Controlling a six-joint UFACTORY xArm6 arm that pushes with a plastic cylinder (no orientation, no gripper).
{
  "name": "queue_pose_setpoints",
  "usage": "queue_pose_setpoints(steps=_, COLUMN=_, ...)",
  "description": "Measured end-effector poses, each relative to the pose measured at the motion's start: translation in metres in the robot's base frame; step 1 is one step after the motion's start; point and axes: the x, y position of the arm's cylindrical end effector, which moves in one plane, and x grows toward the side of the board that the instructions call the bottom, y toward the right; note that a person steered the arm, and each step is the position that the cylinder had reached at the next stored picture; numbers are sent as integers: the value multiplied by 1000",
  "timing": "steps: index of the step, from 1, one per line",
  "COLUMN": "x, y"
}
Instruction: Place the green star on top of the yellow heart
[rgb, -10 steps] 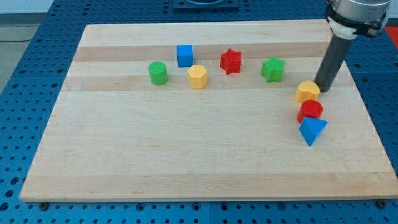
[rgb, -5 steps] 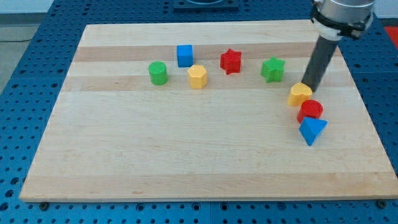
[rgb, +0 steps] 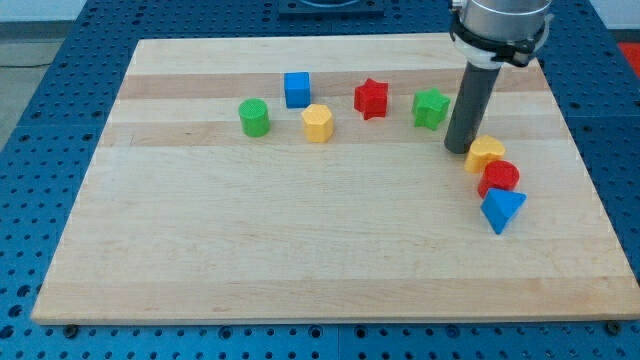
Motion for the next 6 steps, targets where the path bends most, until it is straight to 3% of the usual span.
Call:
queue_pose_setpoints(steps=2, x=2, y=1)
queue_pose_setpoints(steps=4, x=-4, y=-35)
queue_pose_setpoints(steps=6, x=20, y=-37)
